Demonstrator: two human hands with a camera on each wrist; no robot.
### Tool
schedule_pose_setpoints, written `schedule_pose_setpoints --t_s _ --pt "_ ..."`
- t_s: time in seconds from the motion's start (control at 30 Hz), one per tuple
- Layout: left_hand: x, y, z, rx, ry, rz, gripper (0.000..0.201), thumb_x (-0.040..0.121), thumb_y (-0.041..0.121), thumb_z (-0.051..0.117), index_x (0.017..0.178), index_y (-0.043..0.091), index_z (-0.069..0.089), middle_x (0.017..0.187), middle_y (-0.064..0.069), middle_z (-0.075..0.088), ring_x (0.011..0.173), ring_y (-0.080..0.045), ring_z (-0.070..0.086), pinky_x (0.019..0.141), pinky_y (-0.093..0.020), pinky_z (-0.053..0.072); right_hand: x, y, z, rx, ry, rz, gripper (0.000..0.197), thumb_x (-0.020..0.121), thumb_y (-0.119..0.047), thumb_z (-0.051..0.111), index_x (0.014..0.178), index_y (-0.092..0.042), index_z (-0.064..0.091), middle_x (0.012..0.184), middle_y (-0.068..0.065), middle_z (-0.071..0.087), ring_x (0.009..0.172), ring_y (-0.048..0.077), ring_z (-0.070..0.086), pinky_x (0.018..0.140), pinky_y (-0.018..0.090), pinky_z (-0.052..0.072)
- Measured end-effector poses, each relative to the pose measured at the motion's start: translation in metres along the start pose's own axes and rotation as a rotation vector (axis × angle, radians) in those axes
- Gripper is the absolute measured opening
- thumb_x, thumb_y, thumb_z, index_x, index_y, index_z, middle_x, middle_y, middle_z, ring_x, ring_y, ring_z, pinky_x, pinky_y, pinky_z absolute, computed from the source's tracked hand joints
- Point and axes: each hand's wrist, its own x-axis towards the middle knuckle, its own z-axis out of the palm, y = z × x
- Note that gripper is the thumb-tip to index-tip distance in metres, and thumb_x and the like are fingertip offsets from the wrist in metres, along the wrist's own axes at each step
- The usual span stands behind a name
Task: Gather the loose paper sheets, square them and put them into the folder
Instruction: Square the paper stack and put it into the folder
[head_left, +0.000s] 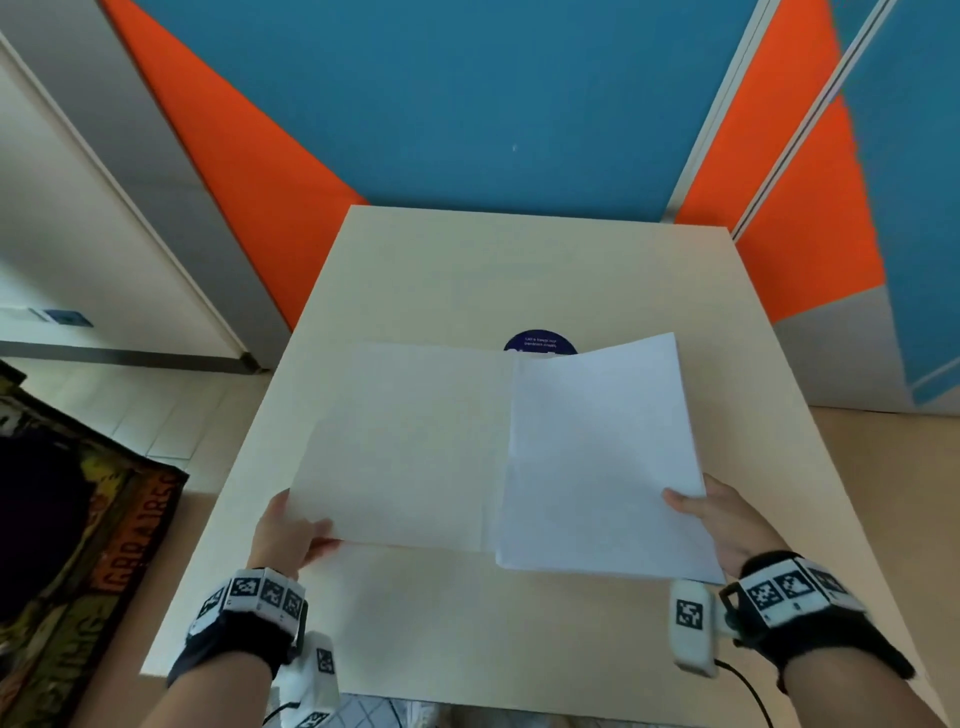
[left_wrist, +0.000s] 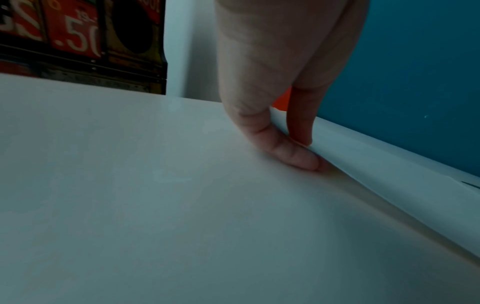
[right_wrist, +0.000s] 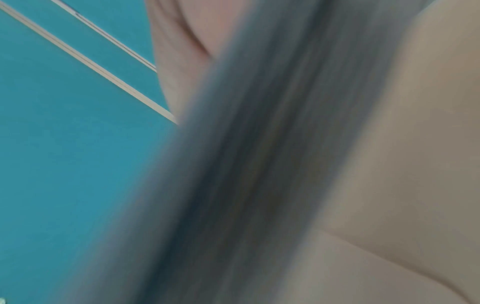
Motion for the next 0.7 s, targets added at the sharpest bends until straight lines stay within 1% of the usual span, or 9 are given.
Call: schedule_pose_setpoints --t_s 0.1,0.27,0.33,0.4,0.43,0.47,0.57,0.63,0.7 --pt "-0.018 -0.017 -0.003 -0.044 0.014 -0.012 0.046 0.080 -0.015 0.054 0.119 0.008 0.046 0.103 -0.025 0.057 0.066 -0.033 0.061 0.039 -0.022 0.053 0.006 0.010 -0.003 -0.042 -0.014 0.009 0.032 0.091 0.000 0.052 0.122 -0.006 0.052 0.097 0.009 0.064 0.084 0.025 0.060 0.070 0.035 0.047" --pt "-0.040 -0.026 -0.012 -0.075 0.022 -0.047 0.043 0.080 -0.017 0.053 0.111 0.011 0.045 0.088 -0.019 0.058 0.067 -0.033 0.060 0.040 -0.024 0.054 0.015 0.018 0.005 -0.061 -0.021 0.015 0.030 0.091 0.001 0.052 0.120 -0.009 0.053 0.096 0.007 0.064 0.083 0.024 0.061 0.072 0.034 0.048" --pt "-0.041 -0.024 -0.019 -0.040 -0.005 -0.075 0.043 0.078 -0.017 0.056 0.112 0.007 0.046 0.084 -0.018 0.059 0.067 -0.032 0.061 0.042 -0.025 0.055 0.016 0.023 0.010 -0.085 -0.017 0.023 0.031 0.091 -0.001 0.054 0.120 -0.010 0.054 0.100 0.009 0.065 0.086 0.025 0.061 0.078 0.036 0.049" --pt "-0.037 -0.018 -0.026 0.062 -0.037 -0.110 0.044 0.073 -0.015 0.063 0.113 -0.003 0.048 0.079 -0.021 0.060 0.065 -0.029 0.059 0.049 -0.027 0.055 0.017 0.027 0.014 -0.135 0.010 0.045 0.032 0.090 -0.003 0.056 0.122 -0.009 0.055 0.107 0.013 0.064 0.094 0.029 0.061 0.090 0.043 0.048" --pt "-0.034 -0.014 -0.028 0.128 -0.046 -0.123 0.047 0.073 -0.010 0.067 0.116 -0.005 0.049 0.082 -0.022 0.061 0.067 -0.028 0.059 0.053 -0.028 0.053 0.018 0.029 0.016 -0.164 0.032 0.059 0.033 0.090 -0.004 0.057 0.123 -0.008 0.055 0.112 0.014 0.064 0.100 0.031 0.061 0.096 0.047 0.046" --pt "-0.030 -0.009 -0.029 0.193 -0.039 -0.123 0.052 0.073 -0.002 0.071 0.120 -0.003 0.048 0.091 -0.023 0.062 0.072 -0.030 0.059 0.059 -0.031 0.053 0.020 0.031 0.017 -0.201 0.053 0.069 0.035 0.089 -0.006 0.058 0.124 -0.008 0.055 0.116 0.015 0.064 0.106 0.032 0.061 0.100 0.050 0.044" --pt "-0.019 0.007 -0.028 0.402 0.029 -0.028 0.067 0.075 0.021 0.075 0.133 0.003 0.044 0.127 -0.022 0.053 0.107 -0.037 0.055 0.082 -0.041 0.050 0.030 0.037 0.016 -0.304 0.071 0.084 0.040 0.086 -0.010 0.063 0.124 -0.007 0.055 0.123 0.014 0.063 0.113 0.032 0.059 0.105 0.050 0.041" --pt "-0.012 0.015 -0.023 0.478 0.025 0.046 0.066 0.077 0.018 0.073 0.135 0.003 0.044 0.132 -0.024 0.052 0.116 -0.039 0.053 0.093 -0.043 0.044 0.033 0.037 0.016 -0.332 0.072 0.087 0.039 0.085 -0.009 0.064 0.123 -0.007 0.057 0.123 0.014 0.063 0.112 0.032 0.060 0.105 0.050 0.041" --pt "-0.008 0.019 -0.018 0.515 0.012 0.064 0.060 0.078 0.005 0.069 0.133 0.002 0.046 0.126 -0.028 0.057 0.115 -0.040 0.054 0.095 -0.042 0.041 0.034 0.032 0.018 -0.344 0.083 0.084 0.039 0.085 -0.007 0.064 0.123 -0.007 0.057 0.121 0.014 0.064 0.110 0.032 0.061 0.104 0.049 0.042"
